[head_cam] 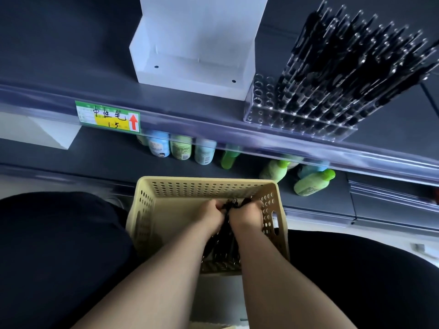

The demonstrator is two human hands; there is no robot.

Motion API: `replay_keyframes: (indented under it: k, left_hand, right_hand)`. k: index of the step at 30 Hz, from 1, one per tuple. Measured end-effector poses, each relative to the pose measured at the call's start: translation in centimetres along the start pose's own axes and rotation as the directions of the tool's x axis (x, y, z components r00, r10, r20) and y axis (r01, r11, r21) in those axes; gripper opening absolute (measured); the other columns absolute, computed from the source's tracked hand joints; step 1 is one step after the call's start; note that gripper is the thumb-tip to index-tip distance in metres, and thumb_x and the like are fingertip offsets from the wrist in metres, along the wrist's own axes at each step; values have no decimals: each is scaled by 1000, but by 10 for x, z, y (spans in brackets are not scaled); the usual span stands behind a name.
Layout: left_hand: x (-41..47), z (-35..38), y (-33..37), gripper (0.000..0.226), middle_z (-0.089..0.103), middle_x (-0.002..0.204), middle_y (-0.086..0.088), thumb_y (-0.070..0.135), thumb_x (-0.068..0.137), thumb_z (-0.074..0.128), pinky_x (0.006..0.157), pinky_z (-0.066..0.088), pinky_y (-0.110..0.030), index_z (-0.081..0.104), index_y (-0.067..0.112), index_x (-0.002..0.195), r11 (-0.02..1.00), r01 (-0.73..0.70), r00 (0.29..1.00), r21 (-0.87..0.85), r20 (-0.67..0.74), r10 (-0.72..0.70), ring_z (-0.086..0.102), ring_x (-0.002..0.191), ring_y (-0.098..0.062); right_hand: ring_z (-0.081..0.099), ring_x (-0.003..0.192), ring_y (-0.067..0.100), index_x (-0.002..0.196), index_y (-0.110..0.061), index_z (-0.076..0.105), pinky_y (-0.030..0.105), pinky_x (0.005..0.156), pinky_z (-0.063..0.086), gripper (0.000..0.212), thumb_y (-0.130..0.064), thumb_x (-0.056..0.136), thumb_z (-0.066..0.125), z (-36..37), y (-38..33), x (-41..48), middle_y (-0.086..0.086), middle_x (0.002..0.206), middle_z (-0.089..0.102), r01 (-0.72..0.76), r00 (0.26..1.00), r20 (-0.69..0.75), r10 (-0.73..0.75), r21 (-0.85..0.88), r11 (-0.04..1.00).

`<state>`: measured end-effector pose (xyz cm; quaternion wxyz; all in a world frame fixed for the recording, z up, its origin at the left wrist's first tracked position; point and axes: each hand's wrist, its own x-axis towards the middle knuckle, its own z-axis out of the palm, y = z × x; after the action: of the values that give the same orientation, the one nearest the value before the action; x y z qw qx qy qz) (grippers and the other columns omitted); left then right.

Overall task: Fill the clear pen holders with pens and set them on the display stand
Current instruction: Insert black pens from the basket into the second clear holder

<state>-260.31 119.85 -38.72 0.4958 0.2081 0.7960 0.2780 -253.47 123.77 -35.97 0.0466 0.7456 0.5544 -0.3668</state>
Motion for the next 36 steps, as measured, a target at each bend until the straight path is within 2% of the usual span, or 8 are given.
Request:
replay_keyframes:
  k: [5, 12, 16, 21, 24, 28, 31, 36]
  left_hand:
    - [-16, -14, 1, 26, 60, 121, -12, 12, 94, 52, 82, 38, -22, 57, 5, 119, 998, -62, 997, 13, -41, 63, 55, 110, -26]
    - [-59, -47, 22, 30, 61, 123, -7, 15, 92, 57, 86, 37, -20, 56, 9, 122, 966, -258, 947, 10, -194, 255, 56, 112, -21]
    - [-93, -70, 35, 33, 65, 116, -4, 17, 89, 62, 85, 37, -18, 59, 12, 121, 924, -383, 894, -22, -262, 364, 58, 106, -15]
    - [-139, -92, 50, 40, 65, 109, 4, 25, 83, 69, 85, 40, -19, 61, 15, 121, 871, -485, 832, -81, -348, 431, 58, 99, -9]
    - [-156, -103, 64, 36, 64, 108, 8, 28, 83, 69, 79, 38, -14, 64, 17, 117, 846, -522, 797, -108, -416, 438, 56, 94, -5]
    - [-164, -116, 92, 30, 70, 101, 6, 24, 83, 69, 80, 49, -20, 68, 17, 112, 758, -607, 762, -240, -446, 469, 65, 89, -8]
    - [-169, -131, 117, 32, 70, 98, 10, 24, 82, 70, 80, 52, -18, 68, 19, 113, 702, -661, 728, -264, -451, 516, 67, 89, -5]
    - [-169, -156, 166, 28, 65, 82, 19, 30, 73, 76, 78, 54, -22, 63, 39, 96, 603, -792, 562, -96, -501, 658, 65, 78, -2]
  right_hand:
    - [57, 110, 30, 124, -7, 44, 30, 88, 43, 37, -19, 89, 51, -6, -3, -17, 14, 119, 60, 57, 998, 25, -61, 148, 987]
    - [53, 117, 30, 127, -8, 49, 29, 94, 39, 36, -27, 97, 43, -33, -12, -52, 13, 125, 59, 224, 975, -62, -215, 229, 947]
    - [56, 111, 29, 126, -10, 49, 28, 90, 40, 34, -25, 96, 45, -51, -19, -78, 12, 121, 61, 360, 932, -176, -316, 363, 860]
    - [51, 86, 12, 122, -11, 51, 17, 71, 31, 32, -27, 95, 50, -75, -20, -112, -1, 100, 60, 469, 883, -311, -352, 523, 712]
    - [55, 88, 11, 120, -12, 52, 19, 76, 36, 30, -30, 95, 50, -92, -27, -126, -6, 96, 59, 524, 852, -355, -386, 571, 632]
    - [64, 88, 20, 102, -19, 59, 38, 84, 51, 18, -32, 94, 50, -118, -46, -134, 0, 91, 68, 632, 775, -443, -451, 567, 528]
    - [64, 82, 16, 99, -26, 58, 41, 82, 53, 9, -27, 94, 51, -147, -62, -140, -6, 85, 66, 743, 669, -517, -534, 477, 470]
    - [67, 79, 18, 87, -39, 53, 45, 76, 55, 16, -24, 87, 56, -203, -99, -141, -10, 82, 64, 893, 442, -677, -588, 271, 359]
